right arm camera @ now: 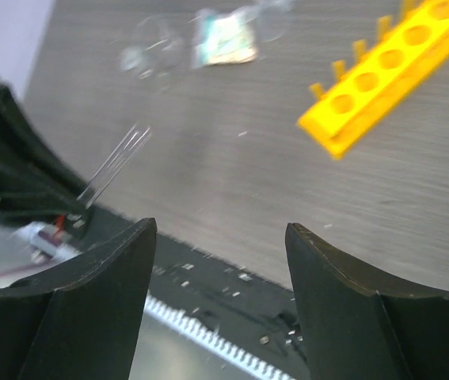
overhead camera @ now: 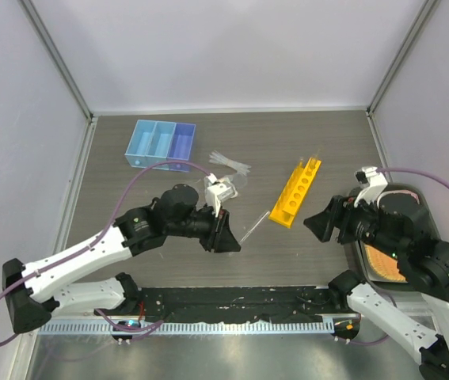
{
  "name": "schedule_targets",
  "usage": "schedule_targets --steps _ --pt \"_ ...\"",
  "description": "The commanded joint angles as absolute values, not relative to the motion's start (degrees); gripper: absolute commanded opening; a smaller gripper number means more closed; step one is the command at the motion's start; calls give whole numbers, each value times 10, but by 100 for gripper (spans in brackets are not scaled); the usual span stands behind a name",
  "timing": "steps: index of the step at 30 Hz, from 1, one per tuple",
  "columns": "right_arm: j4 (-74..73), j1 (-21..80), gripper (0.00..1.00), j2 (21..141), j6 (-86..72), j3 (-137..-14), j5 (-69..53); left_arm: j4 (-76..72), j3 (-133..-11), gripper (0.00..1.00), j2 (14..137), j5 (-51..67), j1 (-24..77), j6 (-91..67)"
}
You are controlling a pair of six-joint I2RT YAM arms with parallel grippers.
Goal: Organize the chemistry lab equipment
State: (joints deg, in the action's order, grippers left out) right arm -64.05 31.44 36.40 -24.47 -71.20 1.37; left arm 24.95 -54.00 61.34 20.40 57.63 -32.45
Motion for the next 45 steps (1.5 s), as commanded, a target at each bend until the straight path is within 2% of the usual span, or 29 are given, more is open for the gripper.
schedule_targets --steps 1,5,9,17,25,32,40,45 --pt "-603 317 72 327 -279 -686 -188 153 -533 19 582 346 576 -320" --pt "-549 317 70 301 -313 -650 -268 50 -507 18 577 447 574 -355" --pt "-482 317 69 280 -354 -609 -323 -44 -495 18 584 498 574 -384" --pt "-382 317 69 290 -404 -599 -371 -92 -489 18 606 544 570 -395" --pt "-352 317 68 306 -417 -618 -388 -154 -470 18 631 559 562 -420" --pt "-350 317 55 312 -417 -626 -387 -178 -462 18 634 565 550 -432" --pt "-349 317 48 309 -420 -613 -385 -177 -460 18 630 570 541 -433" --pt "-338 317 37 311 -425 -606 -386 -178 -457 18 628 570 536 -434"
